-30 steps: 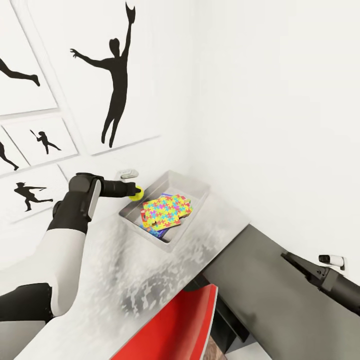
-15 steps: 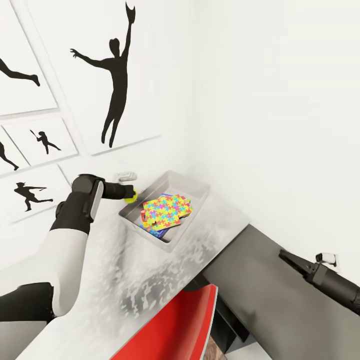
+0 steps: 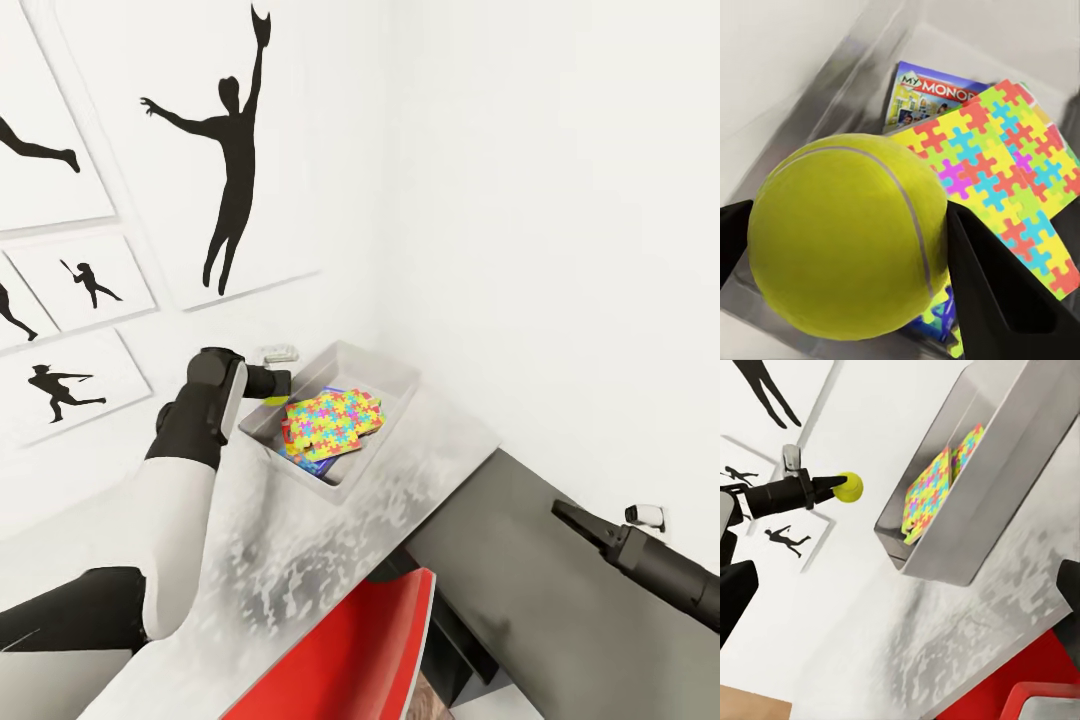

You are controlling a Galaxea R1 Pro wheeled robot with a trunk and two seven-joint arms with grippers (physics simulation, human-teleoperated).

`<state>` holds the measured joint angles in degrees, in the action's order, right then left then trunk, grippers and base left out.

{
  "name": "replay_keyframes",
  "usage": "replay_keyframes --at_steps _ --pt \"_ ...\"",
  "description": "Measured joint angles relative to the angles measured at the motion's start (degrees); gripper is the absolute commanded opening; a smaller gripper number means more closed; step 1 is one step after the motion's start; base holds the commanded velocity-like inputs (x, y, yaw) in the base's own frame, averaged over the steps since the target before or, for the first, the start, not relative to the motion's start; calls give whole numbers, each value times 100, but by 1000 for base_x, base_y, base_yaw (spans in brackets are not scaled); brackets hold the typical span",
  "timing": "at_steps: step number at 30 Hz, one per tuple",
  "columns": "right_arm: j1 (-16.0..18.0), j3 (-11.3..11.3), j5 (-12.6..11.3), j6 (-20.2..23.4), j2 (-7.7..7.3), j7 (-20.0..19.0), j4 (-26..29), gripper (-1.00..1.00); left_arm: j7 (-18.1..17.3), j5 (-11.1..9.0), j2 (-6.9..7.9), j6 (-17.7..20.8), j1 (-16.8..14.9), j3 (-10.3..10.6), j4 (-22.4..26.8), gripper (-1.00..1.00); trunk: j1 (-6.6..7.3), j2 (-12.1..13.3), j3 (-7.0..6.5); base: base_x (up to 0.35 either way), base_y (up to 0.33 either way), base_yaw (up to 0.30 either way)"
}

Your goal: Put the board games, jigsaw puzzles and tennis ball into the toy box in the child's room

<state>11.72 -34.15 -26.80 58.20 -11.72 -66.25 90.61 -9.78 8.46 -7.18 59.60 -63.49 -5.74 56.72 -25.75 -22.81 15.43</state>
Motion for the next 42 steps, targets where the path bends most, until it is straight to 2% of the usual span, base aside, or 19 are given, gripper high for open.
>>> replay_keyframes --at_steps 5,11,31,37,42 --pt "-10 18 -3 -21 4 -19 0 100 222 8 -1 -7 0 -1 -12 -100 0 0 0 0 0 0" --pt "-19 61 -4 -25 4 -38 0 100 756 30 -17 -10 0 -6 -16 -100 0 0 0 0 0 0" --pt "-36 79 0 -192 4 -39 0 100 855 37 -48 -123 0 3 -46 -100 0 1 30 0 0 0" --pt "-35 79 0 -194 4 -39 0 100 854 37 -35 -166 0 185 -115 -100 0 0 84 0 0 0" --pt "-36 104 0 -195 4 -42 0 100 854 45 -32 -171 -1 237 -120 -100 0 0 130 0 0 0"
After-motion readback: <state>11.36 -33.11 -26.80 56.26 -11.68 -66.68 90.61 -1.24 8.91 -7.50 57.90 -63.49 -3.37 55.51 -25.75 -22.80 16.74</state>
